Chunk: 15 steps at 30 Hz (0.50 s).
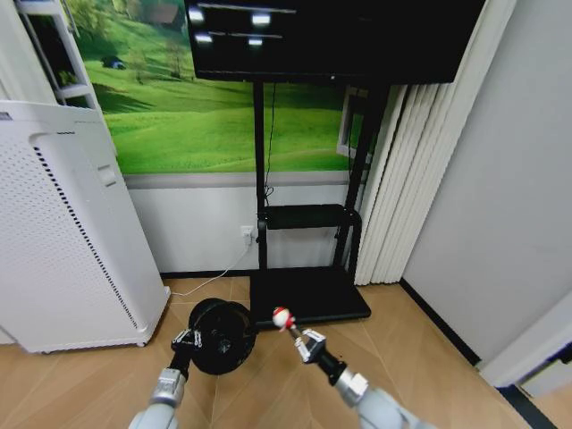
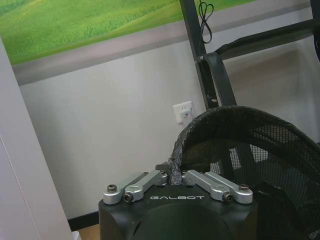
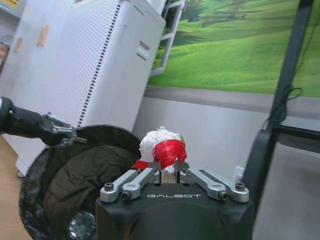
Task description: Pick up the trash bin and place the garbage on the floor into it.
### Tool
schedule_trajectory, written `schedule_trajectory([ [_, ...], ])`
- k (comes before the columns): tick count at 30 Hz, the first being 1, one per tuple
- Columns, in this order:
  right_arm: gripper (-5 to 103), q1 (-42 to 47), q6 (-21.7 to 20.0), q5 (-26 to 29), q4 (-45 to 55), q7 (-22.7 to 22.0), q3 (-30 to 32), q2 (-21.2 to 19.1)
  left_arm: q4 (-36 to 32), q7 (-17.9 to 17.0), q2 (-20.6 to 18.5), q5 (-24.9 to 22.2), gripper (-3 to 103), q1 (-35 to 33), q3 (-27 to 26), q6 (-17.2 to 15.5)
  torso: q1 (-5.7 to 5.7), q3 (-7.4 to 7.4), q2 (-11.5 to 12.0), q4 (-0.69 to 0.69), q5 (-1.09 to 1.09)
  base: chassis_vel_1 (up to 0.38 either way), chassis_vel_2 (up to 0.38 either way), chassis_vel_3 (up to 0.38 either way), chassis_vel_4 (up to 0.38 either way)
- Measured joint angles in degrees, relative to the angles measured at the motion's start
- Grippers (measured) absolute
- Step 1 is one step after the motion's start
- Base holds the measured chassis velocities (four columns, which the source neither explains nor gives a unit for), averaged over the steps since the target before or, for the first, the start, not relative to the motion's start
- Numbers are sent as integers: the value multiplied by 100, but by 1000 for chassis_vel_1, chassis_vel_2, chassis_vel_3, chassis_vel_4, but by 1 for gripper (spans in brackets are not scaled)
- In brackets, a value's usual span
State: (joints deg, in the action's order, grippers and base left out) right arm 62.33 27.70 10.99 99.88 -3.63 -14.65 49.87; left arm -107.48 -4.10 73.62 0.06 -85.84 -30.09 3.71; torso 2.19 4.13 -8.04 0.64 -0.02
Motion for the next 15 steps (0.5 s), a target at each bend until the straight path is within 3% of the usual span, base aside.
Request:
schedule_trajectory([
  [9, 13, -822, 73, 1, -747, -23, -1117, 546, 199, -8, 123, 14, 4, 123, 146, -2, 0, 0, 0, 0, 1, 0, 0, 0, 0],
  [15, 13, -1090, -7, 102, -1067, -75, -1501, 807, 235, -13, 180, 2, 4, 223, 222, -53, 0, 0, 0, 0, 1, 0, 0, 0, 0],
])
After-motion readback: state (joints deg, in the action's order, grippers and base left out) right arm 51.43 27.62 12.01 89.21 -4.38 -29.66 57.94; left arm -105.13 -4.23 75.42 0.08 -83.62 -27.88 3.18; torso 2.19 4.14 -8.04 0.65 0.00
